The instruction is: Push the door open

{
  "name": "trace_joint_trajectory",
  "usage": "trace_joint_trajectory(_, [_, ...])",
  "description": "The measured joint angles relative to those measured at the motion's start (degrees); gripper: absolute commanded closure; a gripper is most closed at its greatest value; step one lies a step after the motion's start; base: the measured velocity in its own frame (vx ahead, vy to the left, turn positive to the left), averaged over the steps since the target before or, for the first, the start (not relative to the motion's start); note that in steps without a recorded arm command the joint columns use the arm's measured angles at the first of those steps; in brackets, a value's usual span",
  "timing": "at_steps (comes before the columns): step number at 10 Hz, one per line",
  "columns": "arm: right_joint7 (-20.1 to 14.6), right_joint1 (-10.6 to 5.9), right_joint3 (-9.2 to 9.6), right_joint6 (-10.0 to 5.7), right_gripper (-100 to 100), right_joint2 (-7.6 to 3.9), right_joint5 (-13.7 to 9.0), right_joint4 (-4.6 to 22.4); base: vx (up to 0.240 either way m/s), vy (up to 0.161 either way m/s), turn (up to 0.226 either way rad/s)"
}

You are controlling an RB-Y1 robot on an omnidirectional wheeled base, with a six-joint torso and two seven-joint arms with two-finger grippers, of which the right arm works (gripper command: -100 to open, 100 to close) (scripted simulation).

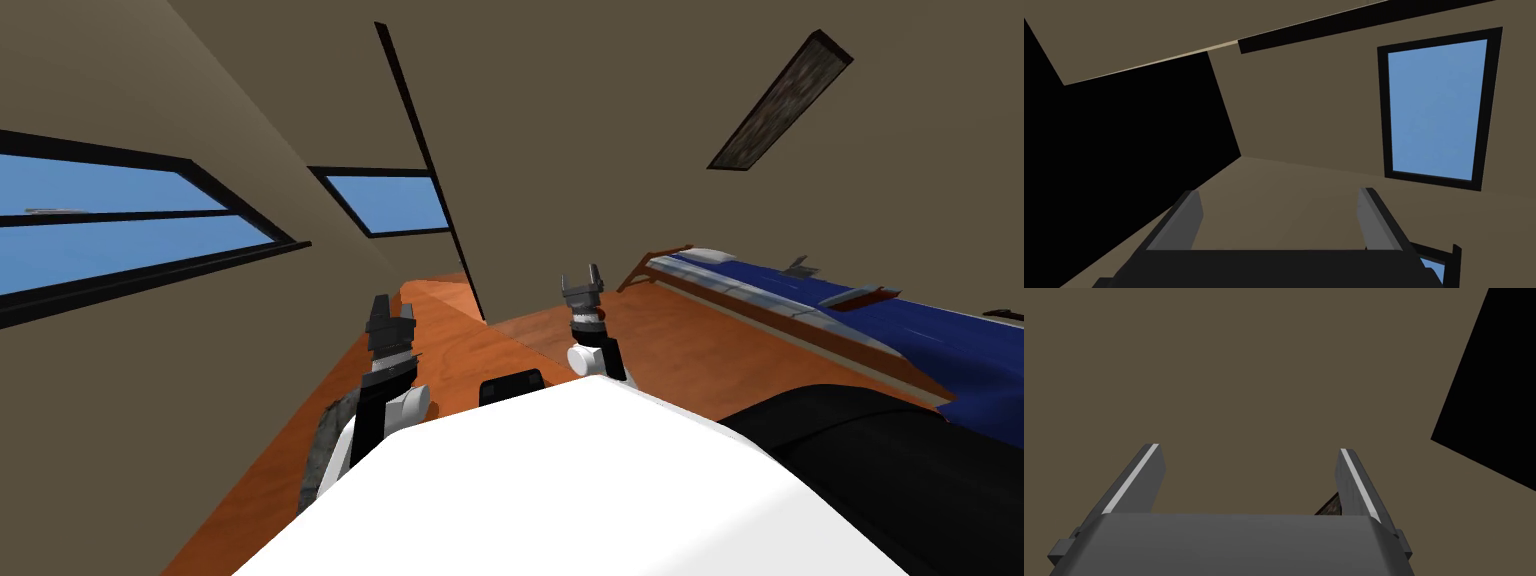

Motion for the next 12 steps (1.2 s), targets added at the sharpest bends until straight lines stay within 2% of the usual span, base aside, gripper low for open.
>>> trace_joint_trajectory(12, [-3.7,0.56,3.38,-1.82,-100,-1.85,-14.6,3.3,0.102,0.088,-0.117])
